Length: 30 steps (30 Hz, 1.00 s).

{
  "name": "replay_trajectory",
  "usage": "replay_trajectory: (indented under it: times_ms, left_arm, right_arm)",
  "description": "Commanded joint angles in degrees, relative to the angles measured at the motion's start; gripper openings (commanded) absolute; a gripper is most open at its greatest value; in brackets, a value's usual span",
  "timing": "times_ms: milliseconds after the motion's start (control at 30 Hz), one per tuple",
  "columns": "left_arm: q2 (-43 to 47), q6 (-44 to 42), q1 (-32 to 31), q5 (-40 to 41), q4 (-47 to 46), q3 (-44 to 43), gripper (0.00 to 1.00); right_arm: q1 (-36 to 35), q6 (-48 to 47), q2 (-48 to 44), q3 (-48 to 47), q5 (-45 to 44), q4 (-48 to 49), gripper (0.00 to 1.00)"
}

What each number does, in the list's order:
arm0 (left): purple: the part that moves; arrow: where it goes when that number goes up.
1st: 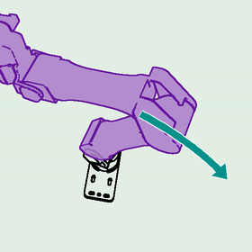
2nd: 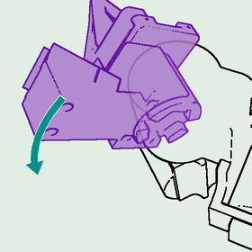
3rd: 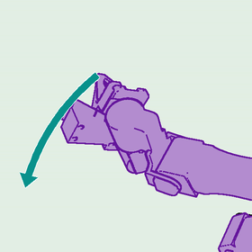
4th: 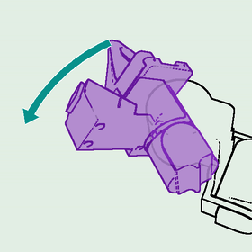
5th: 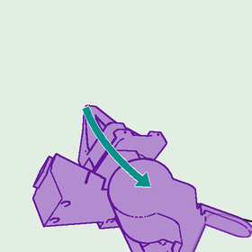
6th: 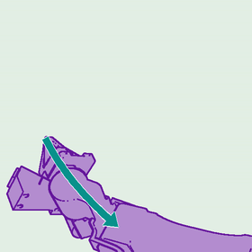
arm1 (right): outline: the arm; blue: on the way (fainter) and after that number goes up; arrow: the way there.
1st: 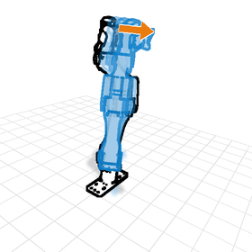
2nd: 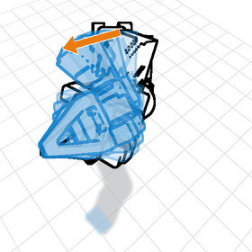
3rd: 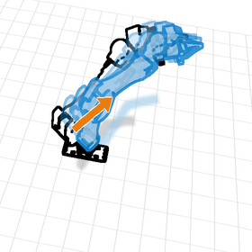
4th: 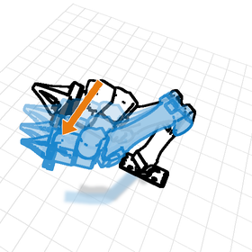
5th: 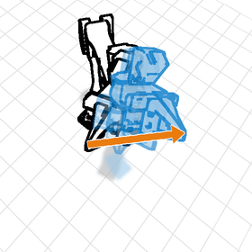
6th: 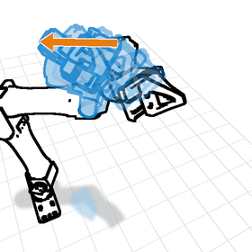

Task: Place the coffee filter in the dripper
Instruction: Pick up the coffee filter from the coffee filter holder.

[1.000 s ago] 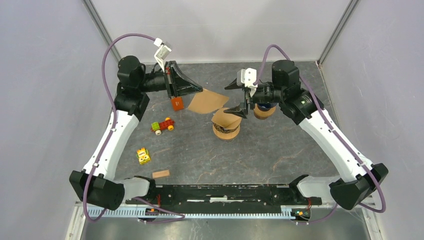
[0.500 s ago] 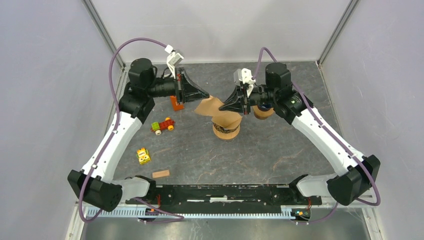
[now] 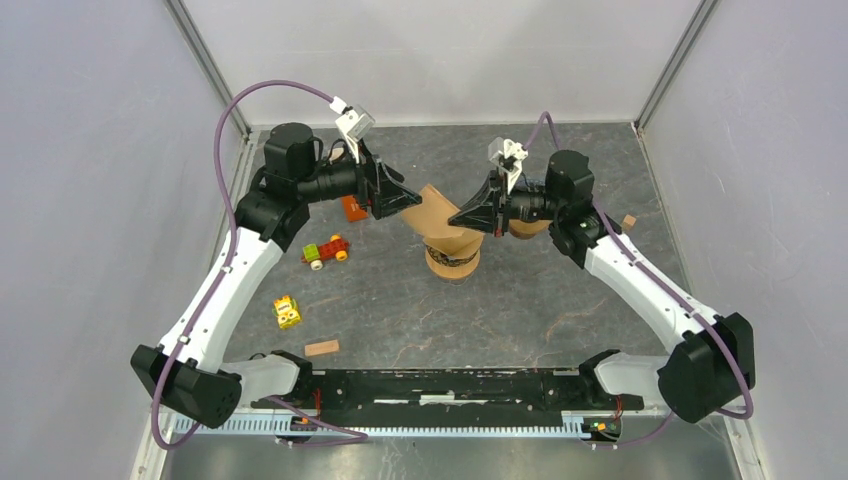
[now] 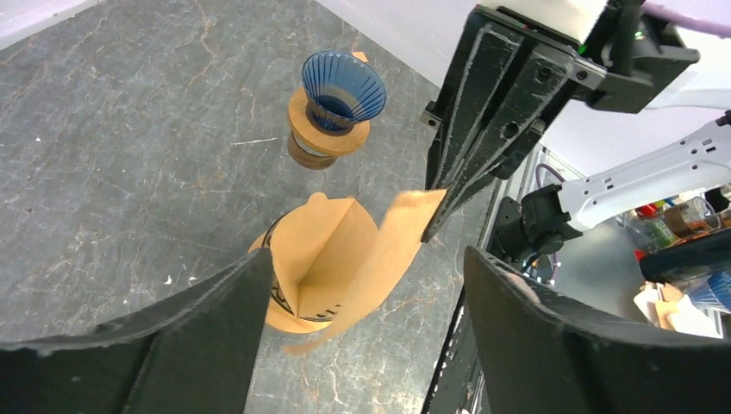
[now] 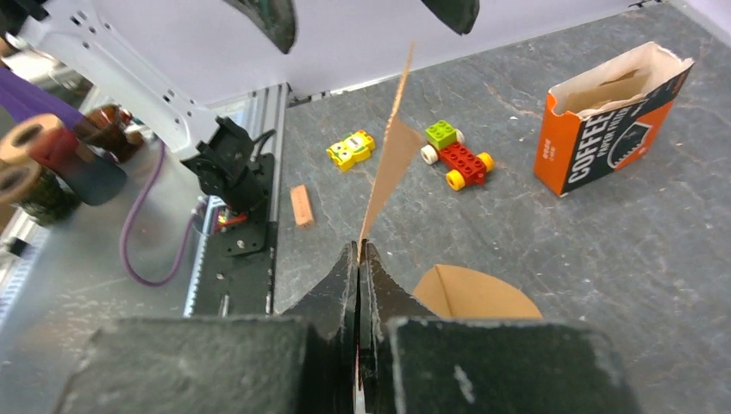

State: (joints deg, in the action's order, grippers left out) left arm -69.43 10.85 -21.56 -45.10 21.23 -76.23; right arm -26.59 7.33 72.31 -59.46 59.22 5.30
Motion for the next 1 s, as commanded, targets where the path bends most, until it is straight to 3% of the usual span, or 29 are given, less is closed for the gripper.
replay_trajectory:
  times_ms: [0,100,367,433,533,600,700,833,900,967]
  left_arm:
    - [0.81,-5.17,0.23,-3.07,-0.26,-2.05,0.95]
    - [-0.01,-8.22,0.13,-7.29,-0.47,-0.89,1.00]
    - [-1.31,-11.58,-0.17,-9.92,-3.23,2.49,0.97]
    - [-1.17,-6.83,-0.36,-12.51,-7.31,4.77,0.87]
    - [-0.84,4.81,-0.36,-17.88,-19.48,10.07,0.62]
    - [-0.73,11.49,-0.39,-19.67,-27.23,12.22,0.46]
    - [-0.67,17.66,-0.36,-20.61,-32.39,14.09,0.29]
    - [-0.93,23.92,-0.43,-21.68,-39.40,15.57,0.18]
    - [-0.89,24.23,-0.42,-21.68,-39.60,15.49,0.06]
    - [-0.67,24.34,-0.35,-21.72,-39.62,15.53,0.02]
  right_arm:
    - [1.38,21.97,-0.71,4.52,4.01,23.98,0.00]
    - [1.37,31.62,0.29,7.10,5.50,35.52,0.00]
    - [1.41,40.04,1.30,8.75,7.12,45.31,0.00]
    - [1.37,40.04,1.31,8.57,7.06,45.29,0.00]
    - [1.51,39.37,1.43,8.28,6.92,44.28,0.00]
    - [1.84,35.50,1.51,7.13,5.98,38.62,0.00]
    - [2.05,29.13,1.56,5.08,4.34,30.25,0.00]
    - [2.07,27.83,1.53,4.61,3.91,28.54,0.00]
    - [2.37,26.78,1.26,4.47,3.85,27.47,0.00]
    - [3.09,25.07,0.91,4.22,3.74,25.68,0.00]
